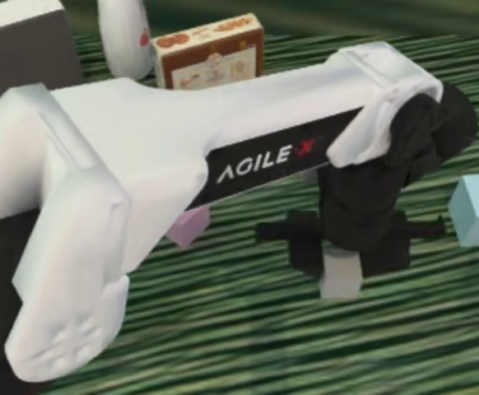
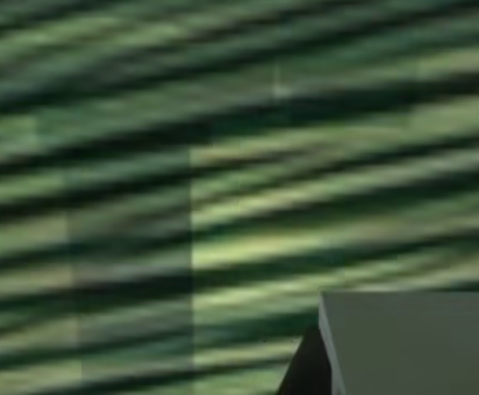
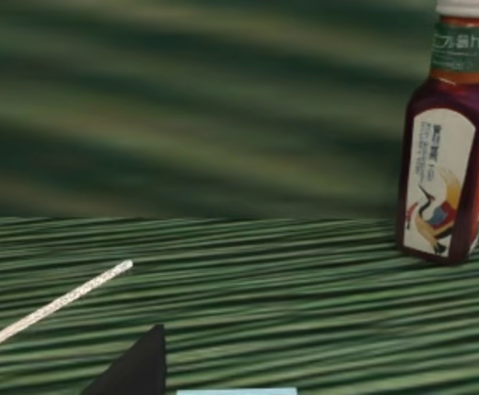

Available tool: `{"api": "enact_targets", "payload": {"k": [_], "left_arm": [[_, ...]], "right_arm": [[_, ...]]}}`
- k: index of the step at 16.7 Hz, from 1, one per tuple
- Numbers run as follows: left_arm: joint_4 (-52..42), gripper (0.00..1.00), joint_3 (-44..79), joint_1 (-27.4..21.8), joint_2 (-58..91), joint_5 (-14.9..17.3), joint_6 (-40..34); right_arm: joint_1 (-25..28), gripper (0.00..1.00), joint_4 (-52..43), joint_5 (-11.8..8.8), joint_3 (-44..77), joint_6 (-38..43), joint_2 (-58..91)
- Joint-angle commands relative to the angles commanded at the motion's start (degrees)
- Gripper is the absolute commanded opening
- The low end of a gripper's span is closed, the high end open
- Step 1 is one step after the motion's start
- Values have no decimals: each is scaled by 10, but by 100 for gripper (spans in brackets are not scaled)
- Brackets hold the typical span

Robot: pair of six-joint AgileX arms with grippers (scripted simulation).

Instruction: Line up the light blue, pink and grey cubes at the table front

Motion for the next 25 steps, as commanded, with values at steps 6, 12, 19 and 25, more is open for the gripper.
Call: {"api": "enact_targets", "payload": {"k": [6,12,19,25], "left_arm": [[-3,0,11,-31,-1,-3,-34],[60,0,-41,-29,8,-3,-33],[139,0,-105,-31,24,-3,-33],[139,38,-105,-31,24,-3,-33]], "right_arm": [[0,100,0,0,0,0,0],[0,100,0,0,0,0,0],[0,100,0,0,0,0,0],[0,100,0,0,0,0,0]]}}
